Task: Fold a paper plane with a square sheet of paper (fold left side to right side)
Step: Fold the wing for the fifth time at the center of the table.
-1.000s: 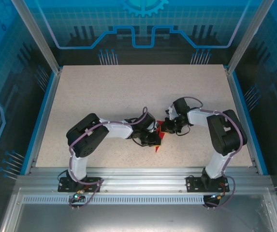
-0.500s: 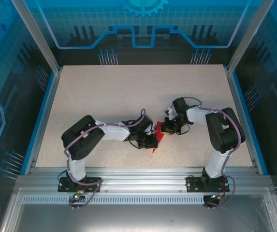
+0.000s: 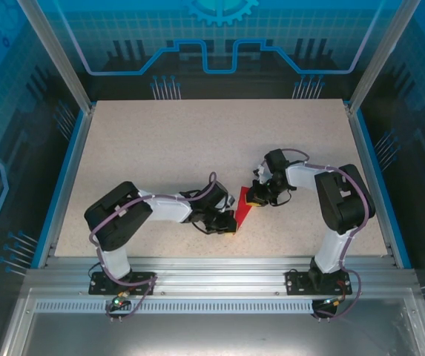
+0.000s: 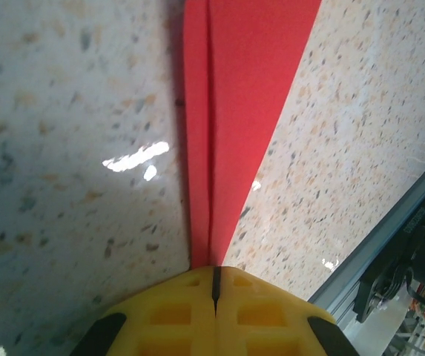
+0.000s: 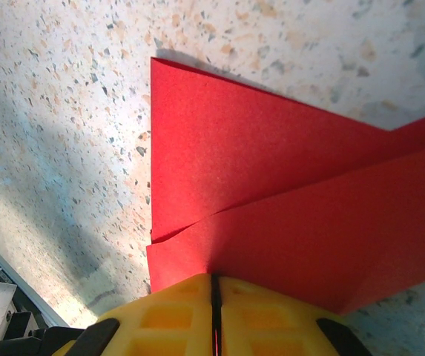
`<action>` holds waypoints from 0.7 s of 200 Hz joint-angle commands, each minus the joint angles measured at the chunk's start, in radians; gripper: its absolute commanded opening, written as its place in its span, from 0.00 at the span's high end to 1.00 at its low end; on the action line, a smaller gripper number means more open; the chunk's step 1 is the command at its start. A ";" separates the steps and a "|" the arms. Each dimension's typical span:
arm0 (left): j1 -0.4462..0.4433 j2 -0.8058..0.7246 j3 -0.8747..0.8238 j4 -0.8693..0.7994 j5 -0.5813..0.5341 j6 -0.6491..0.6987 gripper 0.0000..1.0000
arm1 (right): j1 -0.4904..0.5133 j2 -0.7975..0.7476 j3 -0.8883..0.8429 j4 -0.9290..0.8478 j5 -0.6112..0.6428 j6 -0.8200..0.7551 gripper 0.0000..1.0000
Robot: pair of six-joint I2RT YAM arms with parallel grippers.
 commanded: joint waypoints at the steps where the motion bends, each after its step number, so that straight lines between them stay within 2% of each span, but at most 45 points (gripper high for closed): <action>1: -0.025 -0.002 -0.069 -0.216 0.027 0.003 0.94 | -0.033 0.038 0.007 0.023 0.135 0.000 0.91; 43: 0.018 -0.067 -0.061 -0.215 0.046 0.018 0.94 | -0.031 0.030 0.001 0.027 0.118 -0.003 0.91; 84: 0.072 -0.181 0.023 -0.232 0.075 0.062 0.92 | -0.031 0.010 -0.006 0.033 0.115 0.000 0.90; 108: 0.069 -0.157 0.063 -0.186 0.118 0.056 0.91 | -0.030 0.006 -0.006 0.032 0.109 0.001 0.90; 140: 0.058 -0.049 0.118 -0.113 0.155 0.044 0.91 | -0.027 0.002 -0.009 0.036 0.105 0.004 0.90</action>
